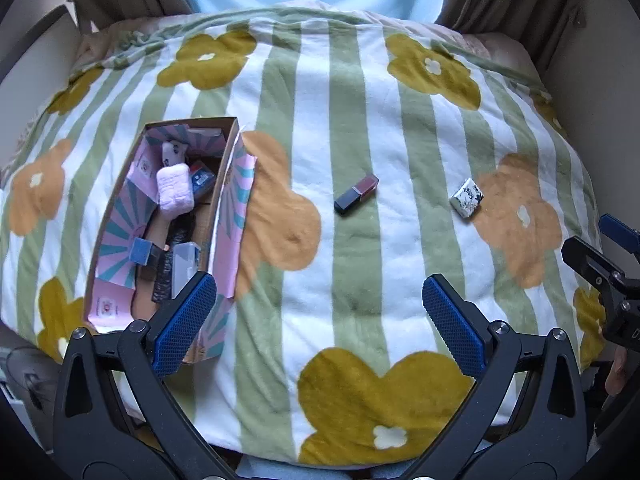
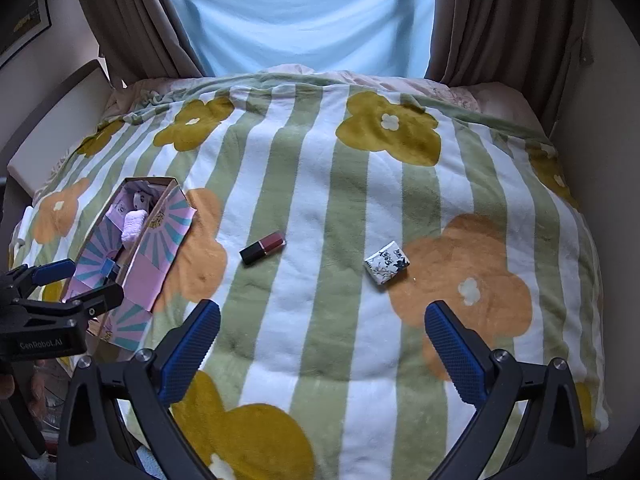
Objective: Organize objects
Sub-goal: 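Withdraw both open tools toward the lipstick and the printed tissue packet, then grasp the lipstick with the left tool while the right tool grasps the printed tissue packet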
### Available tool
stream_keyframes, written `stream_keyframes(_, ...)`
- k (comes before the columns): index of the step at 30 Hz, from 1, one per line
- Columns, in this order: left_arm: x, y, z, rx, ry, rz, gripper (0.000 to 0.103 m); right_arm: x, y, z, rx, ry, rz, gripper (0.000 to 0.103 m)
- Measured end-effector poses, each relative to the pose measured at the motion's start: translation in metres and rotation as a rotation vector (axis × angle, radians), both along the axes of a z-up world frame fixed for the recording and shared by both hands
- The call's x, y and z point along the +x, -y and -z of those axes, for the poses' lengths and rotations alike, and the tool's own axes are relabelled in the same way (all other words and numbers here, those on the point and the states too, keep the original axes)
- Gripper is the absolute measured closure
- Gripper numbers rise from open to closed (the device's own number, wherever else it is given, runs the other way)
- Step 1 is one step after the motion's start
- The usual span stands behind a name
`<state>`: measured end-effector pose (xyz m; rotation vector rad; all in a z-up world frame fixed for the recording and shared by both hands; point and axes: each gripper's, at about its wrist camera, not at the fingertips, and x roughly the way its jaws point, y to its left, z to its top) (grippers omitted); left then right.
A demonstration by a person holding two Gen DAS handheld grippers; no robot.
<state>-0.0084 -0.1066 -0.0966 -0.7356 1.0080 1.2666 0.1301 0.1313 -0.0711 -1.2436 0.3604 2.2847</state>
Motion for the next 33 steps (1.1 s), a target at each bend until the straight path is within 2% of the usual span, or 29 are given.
stream_keyframes(6,0.033,-0.03,0.039,-0.037,0.025,-0.125,0.0,-0.002,-0.05,0.033,0.032,0.028,-0.126,0.001)
stream_keyframes(7,0.038,-0.035,0.046,-0.063,0.039,-0.096,0.0,-0.003,-0.057,0.039,0.037,0.034,-0.149,0.001)
stream_keyframes(14,0.071,-0.08,0.108,-0.133,0.061,-0.21,0.0,-0.015,-0.101,0.095,0.024,0.074,-0.282,0.001)
stream_keyframes(24,0.083,-0.145,0.184,-0.206,0.03,-0.354,0.0,-0.037,-0.141,0.16,-0.007,0.118,-0.364,0.001)
stream_keyframes(33,0.092,-0.178,0.229,-0.238,-0.022,-0.401,0.0,-0.056,-0.152,0.196,0.005,0.129,-0.444,0.001)
